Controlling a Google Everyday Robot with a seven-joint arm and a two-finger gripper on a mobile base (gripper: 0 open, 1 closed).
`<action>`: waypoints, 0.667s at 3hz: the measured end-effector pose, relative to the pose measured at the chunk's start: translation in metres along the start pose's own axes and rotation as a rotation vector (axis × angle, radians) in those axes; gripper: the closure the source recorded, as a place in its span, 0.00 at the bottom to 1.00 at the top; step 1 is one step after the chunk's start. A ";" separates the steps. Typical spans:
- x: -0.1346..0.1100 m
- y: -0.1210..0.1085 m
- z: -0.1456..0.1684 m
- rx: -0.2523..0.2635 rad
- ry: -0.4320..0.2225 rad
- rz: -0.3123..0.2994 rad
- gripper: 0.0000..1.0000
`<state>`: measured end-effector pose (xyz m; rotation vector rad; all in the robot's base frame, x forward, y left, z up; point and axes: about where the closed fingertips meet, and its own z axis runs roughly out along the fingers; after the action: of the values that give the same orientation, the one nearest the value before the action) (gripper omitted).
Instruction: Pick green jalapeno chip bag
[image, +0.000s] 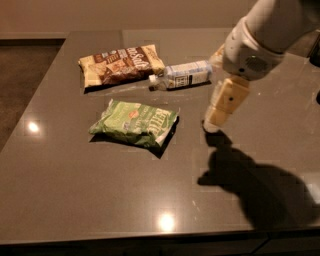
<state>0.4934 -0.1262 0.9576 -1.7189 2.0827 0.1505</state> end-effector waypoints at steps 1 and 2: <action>-0.041 0.002 0.031 -0.041 -0.064 -0.001 0.00; -0.074 0.011 0.068 -0.069 -0.061 -0.011 0.00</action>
Offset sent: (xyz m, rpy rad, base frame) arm 0.0268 0.1496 -0.0755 0.0251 0.0895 0.0605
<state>0.5107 -0.0330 0.9238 -1.7430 2.0459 0.2709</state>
